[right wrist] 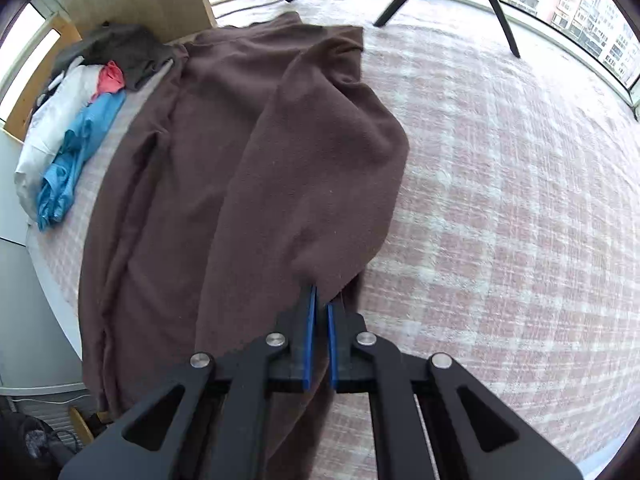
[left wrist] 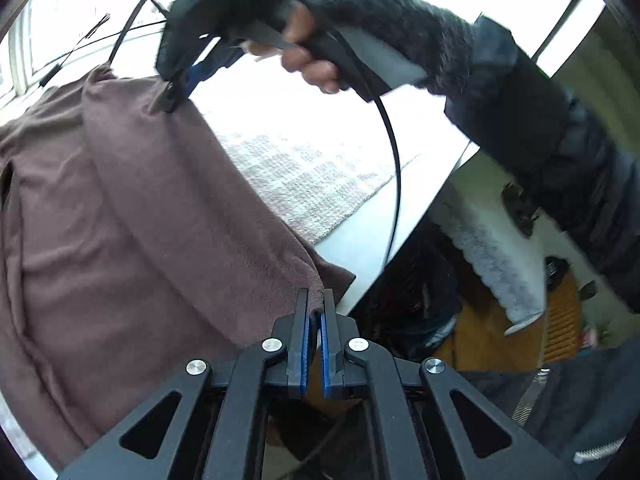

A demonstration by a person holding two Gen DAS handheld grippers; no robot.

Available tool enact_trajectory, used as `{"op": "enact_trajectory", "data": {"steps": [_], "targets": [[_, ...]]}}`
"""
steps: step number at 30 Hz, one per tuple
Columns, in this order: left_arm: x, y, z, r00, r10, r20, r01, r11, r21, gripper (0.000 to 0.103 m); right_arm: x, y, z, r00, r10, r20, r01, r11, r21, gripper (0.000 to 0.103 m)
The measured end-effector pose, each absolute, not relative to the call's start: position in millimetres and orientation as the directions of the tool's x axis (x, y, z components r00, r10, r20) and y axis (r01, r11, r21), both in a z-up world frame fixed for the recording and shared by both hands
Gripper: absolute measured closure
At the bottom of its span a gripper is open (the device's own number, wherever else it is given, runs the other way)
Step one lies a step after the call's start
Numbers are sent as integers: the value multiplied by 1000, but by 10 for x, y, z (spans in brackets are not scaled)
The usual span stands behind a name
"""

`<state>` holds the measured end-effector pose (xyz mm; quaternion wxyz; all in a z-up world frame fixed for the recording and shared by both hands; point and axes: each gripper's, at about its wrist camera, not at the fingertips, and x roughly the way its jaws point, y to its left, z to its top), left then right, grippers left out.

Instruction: Fold clothes

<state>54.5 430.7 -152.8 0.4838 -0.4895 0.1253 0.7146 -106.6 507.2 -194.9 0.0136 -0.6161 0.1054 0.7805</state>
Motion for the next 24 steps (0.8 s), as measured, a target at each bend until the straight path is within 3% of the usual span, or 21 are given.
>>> {"op": "enact_trajectory", "data": {"steps": [2, 5, 7, 12, 16, 24], "targets": [[562, 4449, -1631, -35, 555, -831, -813, -499, -299, 97, -1047, 5155, -2074, -230, -113, -967, -171, -973, 154, 97], [547, 4585, -1759, 58, 569, -820, -780, -487, -393, 86, -1019, 5246, -2284, -199, -94, -975, -194, -972, 133, 95], [562, 4552, -1710, 90, 589, -803, -775, -465, -427, 85, -984, 5326, -2269, -213, -94, -973, -210, -968, 139, 84], [612, 4013, -1427, -36, 579, -815, -782, -524, -338, 81, -733, 5467, -1906, -275, -59, -960, -209, -970, 120, 80], [561, 3767, -1356, -49, 584, -810, -734, -571, -368, 81, -486, 5504, -1697, -319, -87, -944, -189, -970, 154, 80], [769, 4627, -1613, -90, 517, -852, -791, -556, -254, 73, -505, 5585, -1764, -309, -118, -944, -242, -950, 198, 80]]}}
